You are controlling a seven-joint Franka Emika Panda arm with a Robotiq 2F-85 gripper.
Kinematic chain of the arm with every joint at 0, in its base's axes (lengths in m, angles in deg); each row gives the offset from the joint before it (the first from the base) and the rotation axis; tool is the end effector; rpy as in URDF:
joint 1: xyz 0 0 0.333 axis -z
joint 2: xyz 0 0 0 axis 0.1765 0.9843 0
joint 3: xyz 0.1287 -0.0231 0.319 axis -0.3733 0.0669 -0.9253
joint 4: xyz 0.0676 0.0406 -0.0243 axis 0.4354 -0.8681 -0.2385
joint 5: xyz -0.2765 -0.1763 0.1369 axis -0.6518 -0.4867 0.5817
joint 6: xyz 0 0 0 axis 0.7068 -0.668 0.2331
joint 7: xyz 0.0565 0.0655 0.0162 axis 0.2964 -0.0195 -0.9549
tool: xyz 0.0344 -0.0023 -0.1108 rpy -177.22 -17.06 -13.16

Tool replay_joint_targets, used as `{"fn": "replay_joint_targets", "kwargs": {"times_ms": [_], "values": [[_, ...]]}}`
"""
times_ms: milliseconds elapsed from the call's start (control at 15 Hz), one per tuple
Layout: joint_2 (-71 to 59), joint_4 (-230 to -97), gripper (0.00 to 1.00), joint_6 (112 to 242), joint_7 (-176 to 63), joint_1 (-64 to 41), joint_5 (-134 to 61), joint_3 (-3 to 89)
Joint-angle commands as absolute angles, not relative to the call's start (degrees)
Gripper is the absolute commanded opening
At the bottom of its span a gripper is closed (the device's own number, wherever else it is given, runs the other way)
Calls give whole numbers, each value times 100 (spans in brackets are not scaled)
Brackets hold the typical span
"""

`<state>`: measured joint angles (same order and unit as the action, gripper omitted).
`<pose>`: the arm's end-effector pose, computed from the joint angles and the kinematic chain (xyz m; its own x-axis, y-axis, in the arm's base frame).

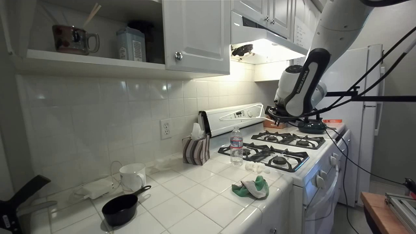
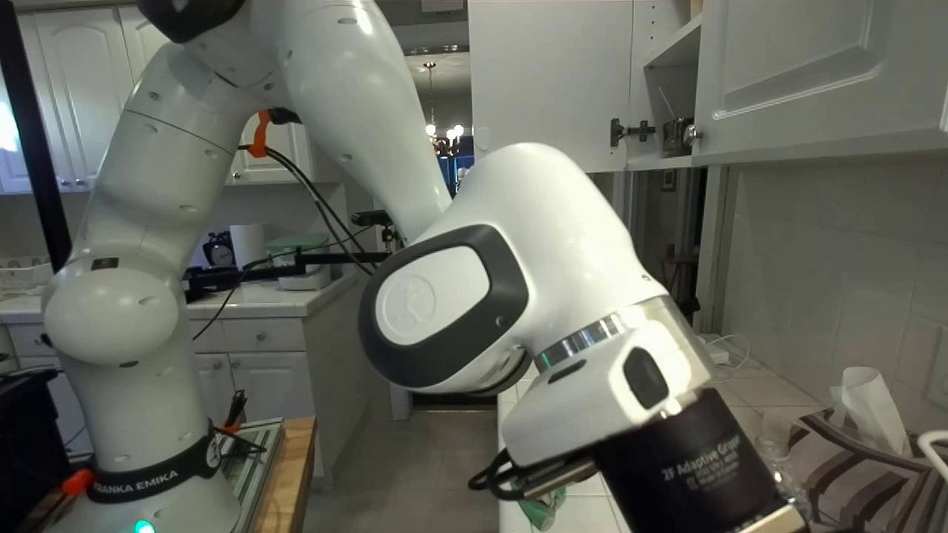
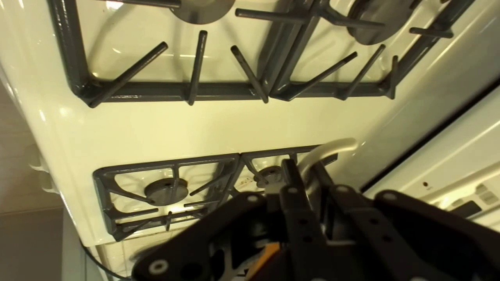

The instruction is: Hang the coat hanger on the knob of the cupboard

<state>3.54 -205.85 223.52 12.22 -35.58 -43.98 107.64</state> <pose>0.4331 -0.3333 0.3696 -0.1809 -0.7744 0.6063 -0.9558 -0.0068 -0.2939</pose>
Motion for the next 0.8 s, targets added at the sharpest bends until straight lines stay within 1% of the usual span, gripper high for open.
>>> {"fn": "replay_joint_targets", "kwargs": {"times_ms": [0, 333, 733], "values": [[51, -20973, 3, 22866, 1156, -4315, -4473, 11402], [74, -21351, 3, 23646, 961, -5400, -4526, 12214], [-376, -21937, 3, 24347, 169, -6505, -5286, 13014]]}}
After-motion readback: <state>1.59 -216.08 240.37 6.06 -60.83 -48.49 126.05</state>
